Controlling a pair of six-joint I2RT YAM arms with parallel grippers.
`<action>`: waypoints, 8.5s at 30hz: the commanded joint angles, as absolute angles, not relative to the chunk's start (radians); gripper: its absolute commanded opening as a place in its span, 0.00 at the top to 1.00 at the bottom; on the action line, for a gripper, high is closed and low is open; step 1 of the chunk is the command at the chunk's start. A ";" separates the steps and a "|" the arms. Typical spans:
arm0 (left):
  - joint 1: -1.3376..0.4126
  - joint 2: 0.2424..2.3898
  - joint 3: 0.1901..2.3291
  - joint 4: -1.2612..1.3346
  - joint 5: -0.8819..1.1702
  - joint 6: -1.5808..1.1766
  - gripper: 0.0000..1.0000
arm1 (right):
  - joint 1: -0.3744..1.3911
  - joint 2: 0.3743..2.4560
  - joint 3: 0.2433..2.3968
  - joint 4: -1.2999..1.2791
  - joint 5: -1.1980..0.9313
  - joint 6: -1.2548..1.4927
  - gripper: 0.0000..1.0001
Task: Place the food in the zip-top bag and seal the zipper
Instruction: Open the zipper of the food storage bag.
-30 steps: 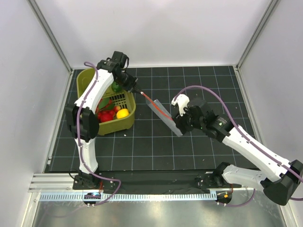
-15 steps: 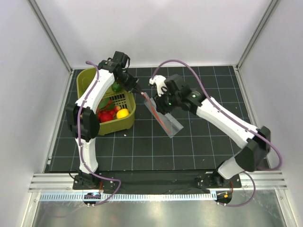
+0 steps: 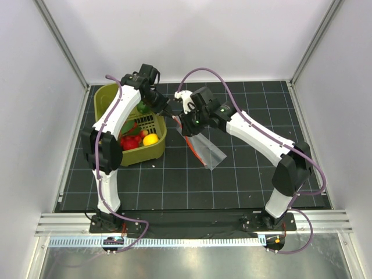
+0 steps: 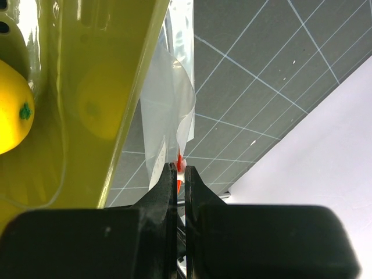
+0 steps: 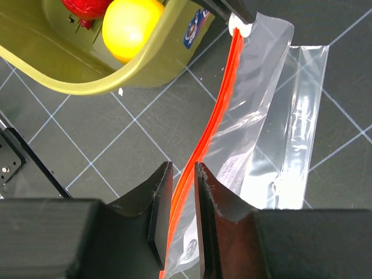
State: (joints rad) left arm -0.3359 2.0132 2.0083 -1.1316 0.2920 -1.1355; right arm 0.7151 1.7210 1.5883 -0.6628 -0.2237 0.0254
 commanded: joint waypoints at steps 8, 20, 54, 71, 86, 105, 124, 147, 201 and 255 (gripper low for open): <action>-0.336 1.970 2.031 -1.143 0.284 -1.111 1.00 | 0.712 1.687 1.554 -0.649 -0.215 0.023 0.71; -0.337 1.968 2.029 -1.146 0.284 -1.114 1.00 | 0.712 1.681 1.516 -0.660 -0.169 0.015 0.68; -0.337 1.979 2.034 -1.143 0.282 -1.129 1.00 | 0.709 1.671 1.483 -0.630 -0.212 0.020 0.74; -0.337 1.982 2.034 -1.144 0.290 -1.118 1.00 | 0.701 1.683 1.509 -0.661 0.044 0.038 0.89; -0.337 2.006 2.066 -1.181 0.311 -1.081 1.00 | 0.687 1.687 1.529 -0.644 0.163 0.034 0.67; -0.342 2.020 2.075 -1.223 0.347 -1.012 1.00 | 0.666 1.764 1.608 -0.647 0.157 0.029 0.60; -0.334 2.036 2.137 -1.161 0.420 -0.973 0.85 | 0.678 1.695 1.502 -0.627 -0.041 0.020 0.96; -0.296 1.526 1.609 -0.471 0.333 -0.890 0.00 | 0.623 1.789 1.847 -0.805 0.077 0.479 0.99; -0.534 1.675 1.554 -0.402 0.226 -0.796 0.53 | 0.623 1.750 1.821 -0.735 0.014 0.469 0.99; -0.538 1.880 1.851 -0.769 0.210 -0.500 0.61 | 0.561 1.784 2.013 -1.114 0.538 0.250 0.99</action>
State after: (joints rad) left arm -0.5472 1.8488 1.7859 -0.8337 0.1017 -0.4927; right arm 0.5480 1.8416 1.9636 -1.0924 0.4664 0.2737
